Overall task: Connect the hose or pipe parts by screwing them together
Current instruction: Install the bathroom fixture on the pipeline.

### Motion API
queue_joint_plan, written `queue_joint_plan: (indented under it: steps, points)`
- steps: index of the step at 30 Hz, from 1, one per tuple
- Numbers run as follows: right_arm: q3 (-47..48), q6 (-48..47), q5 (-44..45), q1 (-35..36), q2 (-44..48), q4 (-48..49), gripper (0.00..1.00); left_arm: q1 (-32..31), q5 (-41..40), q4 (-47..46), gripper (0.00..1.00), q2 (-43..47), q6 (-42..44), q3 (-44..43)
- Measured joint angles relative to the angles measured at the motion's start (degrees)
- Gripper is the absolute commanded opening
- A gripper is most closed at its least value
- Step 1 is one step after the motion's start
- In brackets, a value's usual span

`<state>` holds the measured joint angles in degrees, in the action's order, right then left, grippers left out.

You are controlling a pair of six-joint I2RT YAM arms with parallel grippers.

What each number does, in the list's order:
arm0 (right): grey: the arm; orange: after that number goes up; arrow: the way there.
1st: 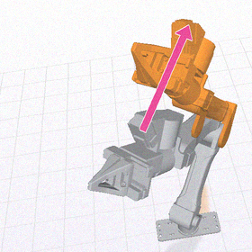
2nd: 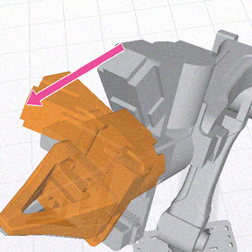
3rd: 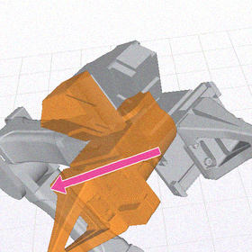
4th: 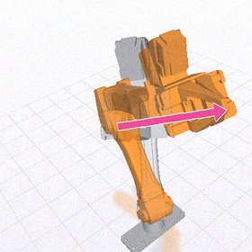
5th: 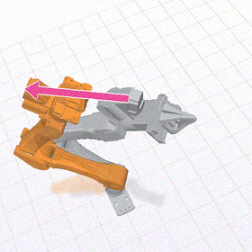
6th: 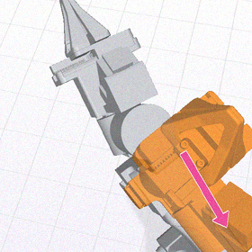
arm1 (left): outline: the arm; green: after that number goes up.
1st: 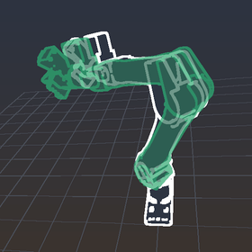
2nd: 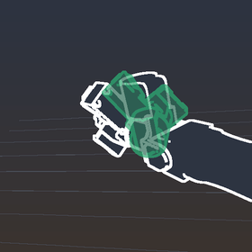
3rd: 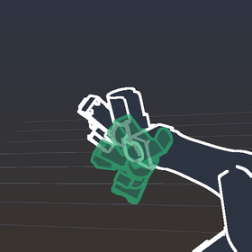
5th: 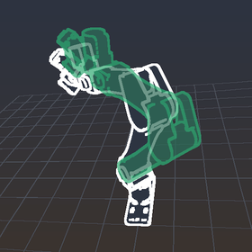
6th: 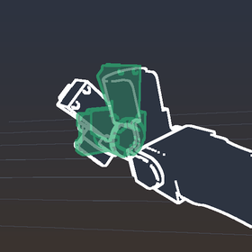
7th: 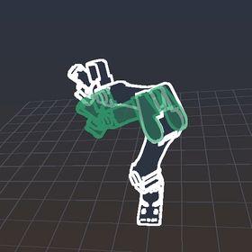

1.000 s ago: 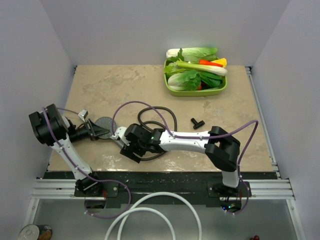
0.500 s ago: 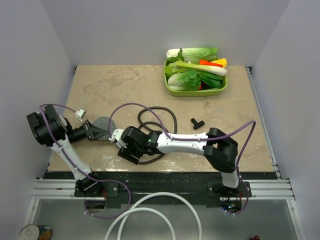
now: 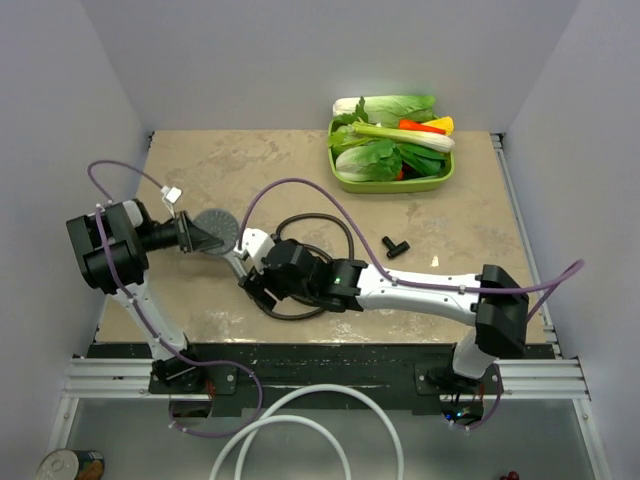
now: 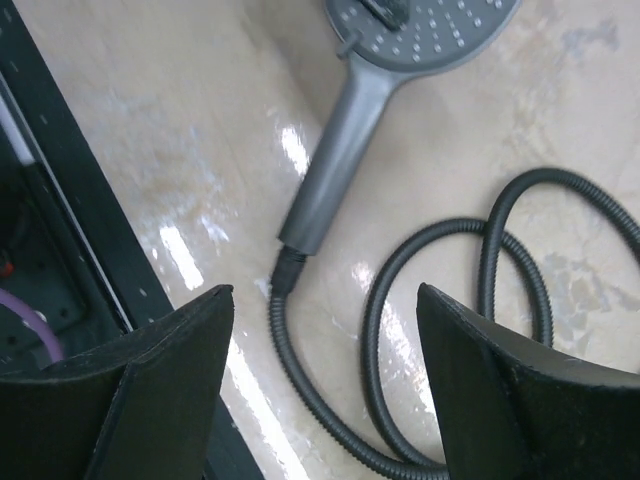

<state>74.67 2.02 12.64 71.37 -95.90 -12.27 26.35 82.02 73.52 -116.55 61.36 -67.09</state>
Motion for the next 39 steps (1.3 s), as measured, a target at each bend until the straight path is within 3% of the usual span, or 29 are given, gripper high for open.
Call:
queue_joint_plan:
  steps: [5, 7, 8, 10, 12, 17, 23, 28, 39]
  points:
    - [-2.3, 1.5, 1.0, 0.5, 5.0, 5.6, 0.76, -4.0, 0.2, -0.6, 0.0, -1.0, -5.5, -12.3]
    - [-3.0, 2.0, 1.3, 0.7, 5.5, 6.8, 0.76, -5.0, -0.5, -3.7, 0.0, -1.3, -12.6, -14.6]
    - [-3.1, 2.2, 1.4, 0.9, 5.4, 7.2, 0.76, -5.5, -2.4, -10.0, 0.0, -0.3, -19.8, -13.6]
    - [-3.6, 2.5, 1.4, 1.2, 5.2, 7.6, 0.77, -6.2, -13.0, -31.6, 0.0, 7.3, -39.5, -3.0]
    - [-4.1, 2.9, 1.5, 1.6, 5.2, 7.6, 0.77, -6.5, -18.9, -39.6, 0.0, 14.1, -52.9, 2.7]
    - [-4.5, 3.3, 1.9, 1.9, 5.2, 7.6, 0.78, -6.1, -20.7, -59.7, 0.0, 16.7, -71.1, 3.4]
    - [-7.8, 3.4, 3.2, 1.8, 5.2, 7.3, 0.78, -1.6, -17.0, -80.1, 0.0, 16.9, -87.4, 21.9]
    - [-9.0, 3.0, 4.2, 1.8, 4.3, 7.1, 0.79, 1.4, -11.9, -85.7, 0.0, 12.5, -92.9, 30.3]
    - [-8.9, -1.4, 4.2, 0.9, 0.0, 4.2, 0.79, 3.2, -5.6, -90.5, 0.0, 9.0, -93.5, 31.4]
